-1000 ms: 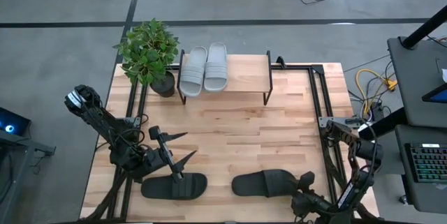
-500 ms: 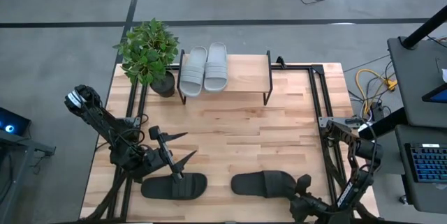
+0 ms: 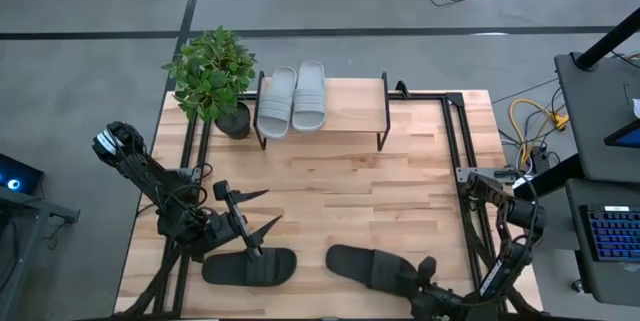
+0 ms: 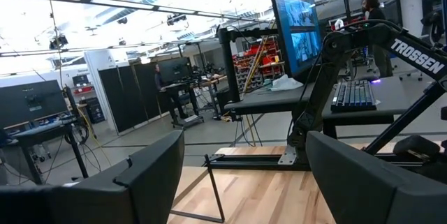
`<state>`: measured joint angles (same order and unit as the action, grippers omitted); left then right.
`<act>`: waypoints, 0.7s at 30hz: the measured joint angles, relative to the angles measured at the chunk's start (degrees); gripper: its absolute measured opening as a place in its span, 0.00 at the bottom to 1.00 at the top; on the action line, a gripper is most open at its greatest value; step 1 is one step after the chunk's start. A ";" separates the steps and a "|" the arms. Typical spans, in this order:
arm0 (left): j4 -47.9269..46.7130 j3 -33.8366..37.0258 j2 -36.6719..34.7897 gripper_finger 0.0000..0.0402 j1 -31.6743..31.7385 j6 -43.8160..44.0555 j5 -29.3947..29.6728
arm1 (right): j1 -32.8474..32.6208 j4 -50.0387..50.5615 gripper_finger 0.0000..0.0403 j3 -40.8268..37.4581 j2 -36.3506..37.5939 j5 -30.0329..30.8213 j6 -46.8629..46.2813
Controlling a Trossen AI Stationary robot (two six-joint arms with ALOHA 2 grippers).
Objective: Pick and place slides into the shelf
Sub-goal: Put the right black slipper on the shelf
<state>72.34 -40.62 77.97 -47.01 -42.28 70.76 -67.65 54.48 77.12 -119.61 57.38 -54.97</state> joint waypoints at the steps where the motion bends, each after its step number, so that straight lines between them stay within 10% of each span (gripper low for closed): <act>1: 0.00 0.00 0.00 0.71 0.01 0.00 -0.01 | 0.27 -0.44 0.37 0.00 0.00 0.18 0.59; 21: 0.00 0.00 0.02 0.71 -0.01 0.07 -0.02 | 9.22 -4.83 0.33 -0.52 0.03 0.18 5.86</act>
<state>72.34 -40.62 78.00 -47.02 -42.21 70.74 -58.43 49.65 76.60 -119.58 57.56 -49.11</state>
